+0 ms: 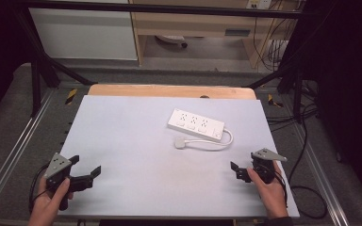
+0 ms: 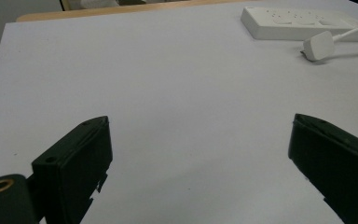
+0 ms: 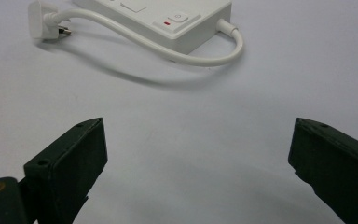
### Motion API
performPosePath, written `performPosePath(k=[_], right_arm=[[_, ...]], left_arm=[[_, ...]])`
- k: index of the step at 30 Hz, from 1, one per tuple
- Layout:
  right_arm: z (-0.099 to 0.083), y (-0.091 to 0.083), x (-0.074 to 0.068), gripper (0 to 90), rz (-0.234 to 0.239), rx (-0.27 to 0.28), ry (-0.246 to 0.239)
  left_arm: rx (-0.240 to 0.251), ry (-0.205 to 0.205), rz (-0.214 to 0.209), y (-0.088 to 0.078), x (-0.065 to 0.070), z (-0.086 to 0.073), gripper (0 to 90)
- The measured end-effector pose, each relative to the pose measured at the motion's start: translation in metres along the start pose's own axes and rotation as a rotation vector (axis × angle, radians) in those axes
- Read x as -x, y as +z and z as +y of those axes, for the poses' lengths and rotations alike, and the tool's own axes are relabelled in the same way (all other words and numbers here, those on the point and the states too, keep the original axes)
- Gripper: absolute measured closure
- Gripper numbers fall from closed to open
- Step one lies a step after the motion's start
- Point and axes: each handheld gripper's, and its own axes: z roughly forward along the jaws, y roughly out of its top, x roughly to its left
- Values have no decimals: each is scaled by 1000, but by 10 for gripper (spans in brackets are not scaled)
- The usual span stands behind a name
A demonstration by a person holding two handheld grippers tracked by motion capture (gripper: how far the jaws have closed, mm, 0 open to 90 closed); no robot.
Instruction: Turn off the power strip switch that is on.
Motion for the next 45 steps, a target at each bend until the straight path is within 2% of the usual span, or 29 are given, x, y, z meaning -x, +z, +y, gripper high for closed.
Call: performPosePath(k=[5, 10, 16, 17, 19, 22, 36, 42, 44, 45], right_arm=[[0, 2, -1, 51, 2, -7, -8], [1, 1, 0, 50, 9, 8, 10], [8, -6, -4, 41, 46, 80, 36], [8, -6, -4, 41, 46, 80, 36], [13, -9, -5, 41, 44, 121, 41], [19, -12, -7, 41, 40, 134, 36], [45, -16, -9, 50, 31, 136, 25], [55, -16, -10, 91, 33, 131, 19], [63, -15, -9, 147, 35, 127, 18], [63, -15, -9, 147, 35, 127, 18]], left_arm=[[3, 0, -1, 0, 0, 0, 61], [1, 1, 1, 0, -1, 0, 61], [-6, 2, 3, 0, 0, 0, 61], [-6, 2, 3, 0, 0, 0, 61], [-4, 0, 3, 0, 0, 0, 61], [-5, -1, 3, 1, 0, 0, 61], [-12, 1, 3, 2, 0, -1, 61], [-15, 3, 3, 3, 0, -1, 61], [-15, 1, 3, 3, 0, -1, 61], [-15, 1, 4, 3, 0, -1, 61]])
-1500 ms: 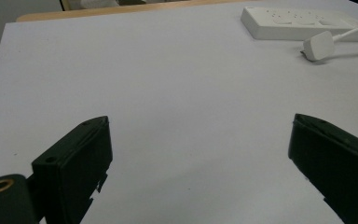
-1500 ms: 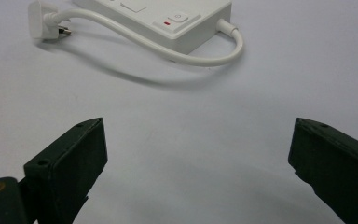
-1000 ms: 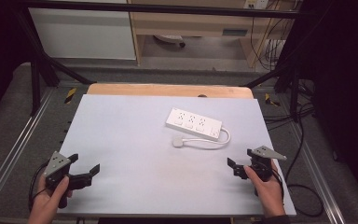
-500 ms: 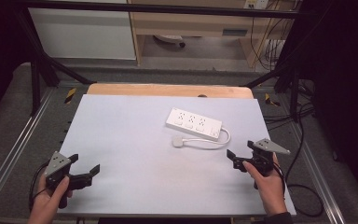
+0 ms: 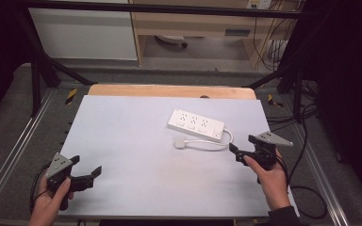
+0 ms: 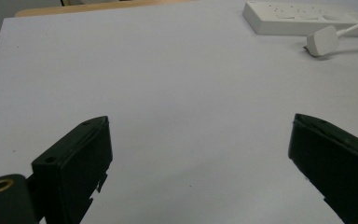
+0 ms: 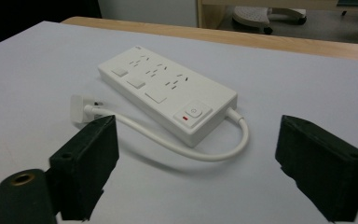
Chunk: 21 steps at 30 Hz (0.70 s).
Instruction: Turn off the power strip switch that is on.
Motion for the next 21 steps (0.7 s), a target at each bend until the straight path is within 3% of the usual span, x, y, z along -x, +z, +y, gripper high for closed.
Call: performPosePath(k=[8, 13, 21], right_arm=[[20, 5, -1, 333, 7, -11, -35], [35, 8, -1, 519, 12, 7, -58], [51, 18, 0, 698, 4, 21, -100]], left_arm=[[-4, 0, 0, 0, 0, 0, 61], [-8, -2, 0, 1, 0, 0, 61], [-5, -1, 0, 0, 0, 0, 61]])
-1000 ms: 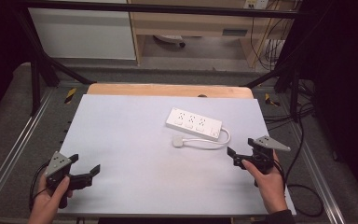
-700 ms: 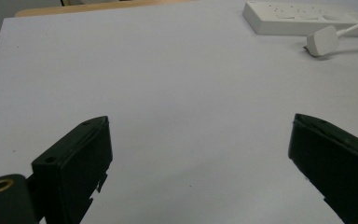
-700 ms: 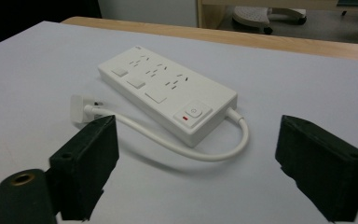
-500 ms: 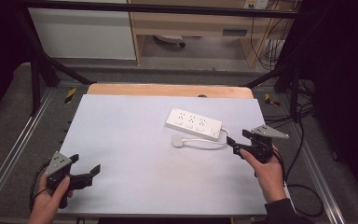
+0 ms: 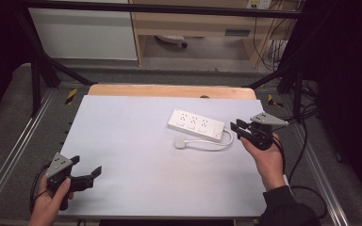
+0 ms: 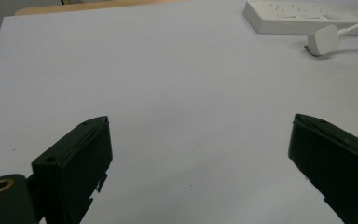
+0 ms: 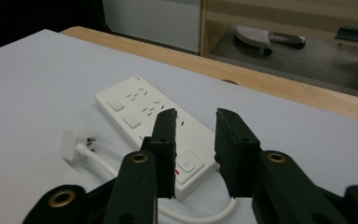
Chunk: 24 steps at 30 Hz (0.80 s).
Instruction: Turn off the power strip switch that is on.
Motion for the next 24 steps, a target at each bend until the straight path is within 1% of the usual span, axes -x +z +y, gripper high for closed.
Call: performPosePath(k=[1, 2, 5, 10, 11, 16, 24], right_arm=[[0, 0, 0, 698, 0, 0, 0], [3, 3, 1, 738, -3, 6, -6], [5, 6, 3, 781, 1, 16, -6], [9, 10, 5, 802, -1, 21, -6], [10, 11, 6, 814, -2, 29, -2], [12, 15, 7, 840, -4, 31, 7], [12, 21, 8, 861, -5, 34, 9]], left_arm=[[1, -1, -2, 0, 0, 0, 61], [1, 2, -1, 0, 0, 0, 61], [1, 0, -3, 0, 0, 0, 61], [1, 2, -4, 0, 0, 0, 61], [0, 2, -3, 0, 0, 0, 61], [1, 3, -3, 0, 0, 0, 61], [-1, 4, -6, 0, 0, 0, 61]])
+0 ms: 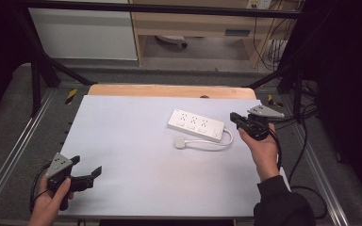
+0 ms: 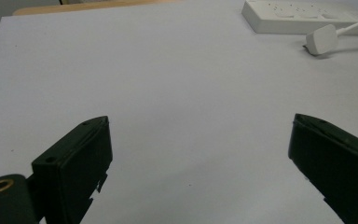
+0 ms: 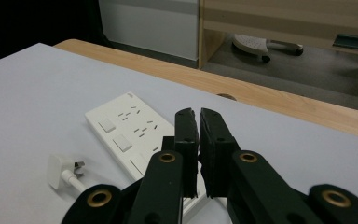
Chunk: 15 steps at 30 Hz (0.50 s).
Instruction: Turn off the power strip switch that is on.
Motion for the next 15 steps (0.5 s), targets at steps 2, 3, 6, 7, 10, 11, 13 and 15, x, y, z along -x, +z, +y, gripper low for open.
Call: performPosePath(k=[2, 3, 6, 7, 10, 11, 13, 15], right_arm=[[0, 1, 0, 864, 0, 1, 2], [1, 3, 0, 870, 0, 1, 7], [1, 5, 0, 872, 1, 1, 7], [1, 7, 0, 874, 2, 1, 8], [2, 10, -1, 877, 3, -1, 8], [2, 12, -1, 878, 3, -2, 5], [3, 15, -2, 887, 5, 2, 1], [3, 17, -2, 888, 6, 2, 0]], left_arm=[[2, 0, 1, 0, 0, 0, 61], [2, 0, 1, 0, 0, 0, 61], [-1, 2, -2, 0, 0, 0, 61], [-2, 2, -2, 0, 0, 0, 61], [-2, 2, -3, 0, 0, 0, 62], [0, 2, -3, 0, 0, 0, 62], [0, 1, -3, 0, 0, 0, 62], [1, -1, 0, 0, 0, 0, 61]])
